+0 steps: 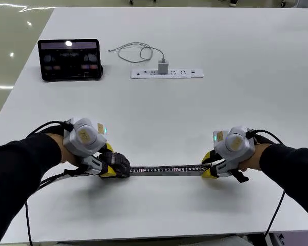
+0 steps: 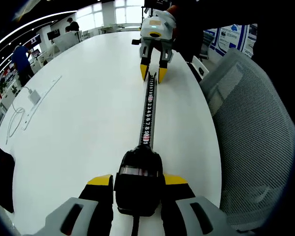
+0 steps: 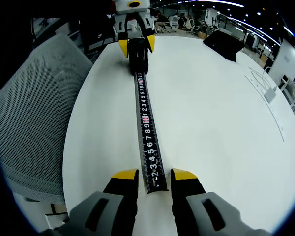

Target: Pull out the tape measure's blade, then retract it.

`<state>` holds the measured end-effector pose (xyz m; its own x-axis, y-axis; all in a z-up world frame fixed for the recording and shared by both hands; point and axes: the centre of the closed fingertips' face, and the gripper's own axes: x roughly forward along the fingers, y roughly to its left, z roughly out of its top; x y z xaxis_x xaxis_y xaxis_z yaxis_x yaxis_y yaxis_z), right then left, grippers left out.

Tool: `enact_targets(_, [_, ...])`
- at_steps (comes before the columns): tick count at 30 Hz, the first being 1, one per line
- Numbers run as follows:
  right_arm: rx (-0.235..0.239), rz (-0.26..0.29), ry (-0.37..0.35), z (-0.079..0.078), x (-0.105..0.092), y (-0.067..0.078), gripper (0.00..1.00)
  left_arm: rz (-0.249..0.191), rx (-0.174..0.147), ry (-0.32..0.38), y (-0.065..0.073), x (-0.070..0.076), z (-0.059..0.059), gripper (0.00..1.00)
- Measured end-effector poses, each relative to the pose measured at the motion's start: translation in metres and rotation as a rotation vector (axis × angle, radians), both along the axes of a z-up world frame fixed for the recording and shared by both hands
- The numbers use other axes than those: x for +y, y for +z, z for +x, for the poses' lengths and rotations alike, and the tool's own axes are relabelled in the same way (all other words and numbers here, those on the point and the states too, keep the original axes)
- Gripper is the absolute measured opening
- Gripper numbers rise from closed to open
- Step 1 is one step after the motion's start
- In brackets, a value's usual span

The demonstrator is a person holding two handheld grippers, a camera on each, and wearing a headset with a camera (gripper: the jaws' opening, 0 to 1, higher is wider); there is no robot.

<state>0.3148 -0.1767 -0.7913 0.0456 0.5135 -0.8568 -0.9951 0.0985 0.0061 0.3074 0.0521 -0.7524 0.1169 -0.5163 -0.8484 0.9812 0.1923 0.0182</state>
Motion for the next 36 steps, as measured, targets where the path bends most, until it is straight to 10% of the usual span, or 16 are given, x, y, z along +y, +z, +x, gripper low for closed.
enact_targets(6, [0.001,0.005,-0.019,0.001,-0.002,0.003,0.3,0.024,-0.044,-0.004,0.002,0.007,0.005,0.39])
enact_targets(22, [0.016,0.015,-0.098,-0.001,-0.013,0.011,0.52,-0.033,0.014,0.119,0.006,0.017,-0.001,0.83])
enact_targets(33, [-0.002,0.097,-0.259,-0.003,-0.019,0.016,0.62,-0.154,0.016,0.34,0.013,0.037,0.0,1.0])
enact_targets(36, [0.0,0.112,-0.295,-0.005,-0.022,0.016,0.65,-0.227,-0.044,0.398,0.023,0.04,0.007,1.0])
